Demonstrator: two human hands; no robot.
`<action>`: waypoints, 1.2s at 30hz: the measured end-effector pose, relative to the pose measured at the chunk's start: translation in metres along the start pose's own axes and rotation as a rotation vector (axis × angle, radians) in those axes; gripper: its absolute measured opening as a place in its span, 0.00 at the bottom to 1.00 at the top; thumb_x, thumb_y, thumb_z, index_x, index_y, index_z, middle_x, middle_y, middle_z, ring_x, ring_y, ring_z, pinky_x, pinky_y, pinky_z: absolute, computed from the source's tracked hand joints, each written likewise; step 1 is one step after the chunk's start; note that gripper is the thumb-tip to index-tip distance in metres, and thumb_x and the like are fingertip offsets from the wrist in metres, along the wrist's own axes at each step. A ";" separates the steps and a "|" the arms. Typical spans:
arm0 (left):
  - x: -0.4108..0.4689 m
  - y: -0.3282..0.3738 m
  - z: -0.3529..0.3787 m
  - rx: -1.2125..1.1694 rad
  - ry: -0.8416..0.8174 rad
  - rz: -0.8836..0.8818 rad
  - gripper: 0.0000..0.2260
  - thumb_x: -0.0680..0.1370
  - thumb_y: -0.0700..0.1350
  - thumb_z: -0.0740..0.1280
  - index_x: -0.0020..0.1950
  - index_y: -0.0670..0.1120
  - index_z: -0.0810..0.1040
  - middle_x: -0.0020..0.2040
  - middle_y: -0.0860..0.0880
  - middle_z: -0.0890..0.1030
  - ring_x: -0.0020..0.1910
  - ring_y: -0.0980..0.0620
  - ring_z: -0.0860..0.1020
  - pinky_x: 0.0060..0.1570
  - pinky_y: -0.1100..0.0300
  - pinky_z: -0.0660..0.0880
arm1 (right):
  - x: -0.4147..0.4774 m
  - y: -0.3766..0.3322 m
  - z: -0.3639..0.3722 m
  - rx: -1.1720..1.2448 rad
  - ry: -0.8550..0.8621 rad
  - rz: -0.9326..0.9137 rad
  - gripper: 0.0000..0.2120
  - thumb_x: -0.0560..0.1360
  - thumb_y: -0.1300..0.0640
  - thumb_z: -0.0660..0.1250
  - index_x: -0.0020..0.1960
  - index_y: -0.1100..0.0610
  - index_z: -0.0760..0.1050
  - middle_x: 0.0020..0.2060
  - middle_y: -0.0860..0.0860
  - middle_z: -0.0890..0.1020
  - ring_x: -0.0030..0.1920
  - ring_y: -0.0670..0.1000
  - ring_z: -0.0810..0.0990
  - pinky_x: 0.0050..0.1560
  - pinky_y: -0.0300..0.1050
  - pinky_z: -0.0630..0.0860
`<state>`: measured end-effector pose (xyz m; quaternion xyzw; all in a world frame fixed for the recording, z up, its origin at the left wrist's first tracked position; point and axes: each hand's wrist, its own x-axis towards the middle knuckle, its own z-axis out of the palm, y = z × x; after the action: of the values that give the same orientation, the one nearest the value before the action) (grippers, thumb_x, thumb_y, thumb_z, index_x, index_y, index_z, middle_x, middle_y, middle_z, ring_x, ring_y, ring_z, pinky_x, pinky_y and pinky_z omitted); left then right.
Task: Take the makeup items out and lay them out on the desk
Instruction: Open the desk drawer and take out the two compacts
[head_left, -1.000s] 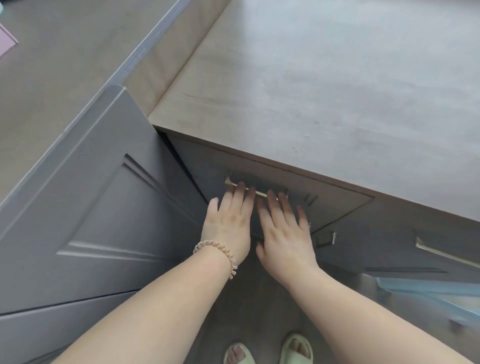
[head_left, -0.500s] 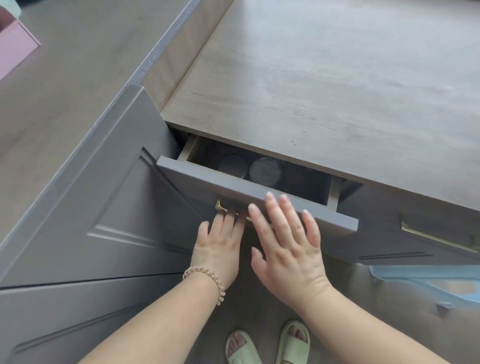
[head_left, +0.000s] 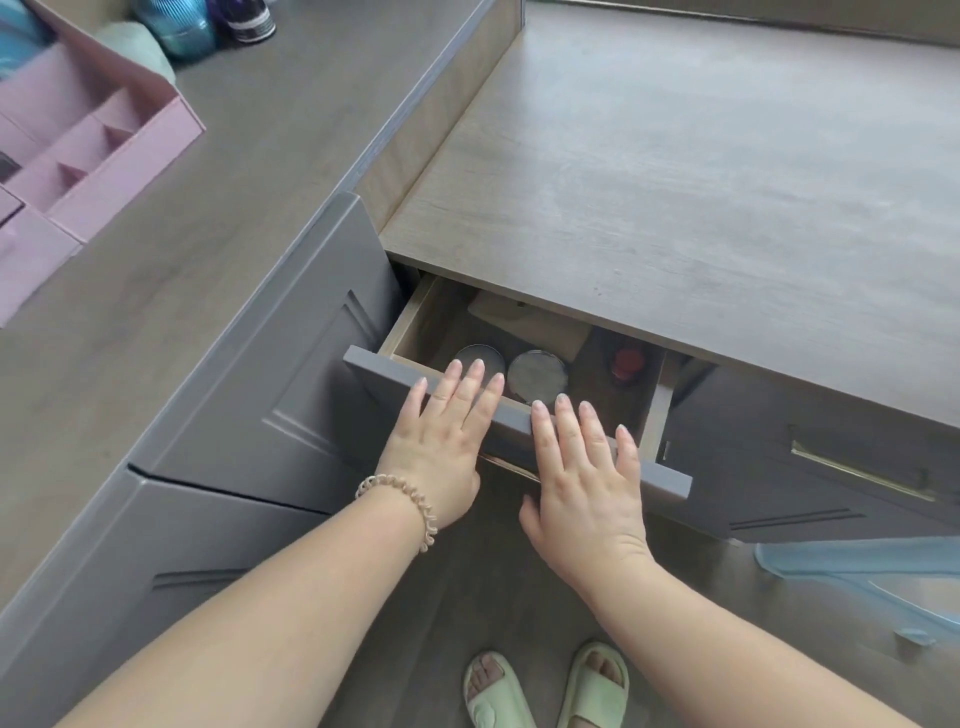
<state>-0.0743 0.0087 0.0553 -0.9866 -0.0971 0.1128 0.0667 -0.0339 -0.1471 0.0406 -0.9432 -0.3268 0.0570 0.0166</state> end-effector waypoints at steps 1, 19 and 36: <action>-0.004 0.001 0.001 0.003 -0.009 -0.007 0.39 0.77 0.49 0.59 0.74 0.50 0.30 0.78 0.48 0.36 0.76 0.47 0.37 0.73 0.46 0.39 | -0.003 -0.001 0.000 -0.003 0.002 -0.008 0.45 0.63 0.46 0.71 0.74 0.57 0.58 0.72 0.57 0.67 0.72 0.60 0.64 0.67 0.62 0.53; -0.096 -0.007 0.024 -0.134 0.016 0.061 0.43 0.70 0.48 0.65 0.76 0.44 0.41 0.77 0.44 0.55 0.75 0.43 0.56 0.68 0.42 0.49 | -0.080 -0.051 0.007 0.028 -0.047 0.028 0.47 0.58 0.46 0.72 0.73 0.56 0.60 0.71 0.57 0.67 0.71 0.59 0.61 0.67 0.62 0.57; -0.130 -0.027 0.015 -0.089 -0.152 0.173 0.50 0.63 0.53 0.73 0.76 0.43 0.47 0.74 0.43 0.64 0.71 0.44 0.66 0.70 0.42 0.47 | -0.102 -0.058 -0.008 0.111 -0.017 -0.043 0.40 0.65 0.35 0.61 0.72 0.54 0.64 0.71 0.55 0.67 0.72 0.56 0.61 0.68 0.61 0.58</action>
<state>-0.2070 0.0097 0.0726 -0.9819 -0.0212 0.1884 0.0051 -0.1484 -0.1647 0.0626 -0.9330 -0.3437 0.0828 0.0673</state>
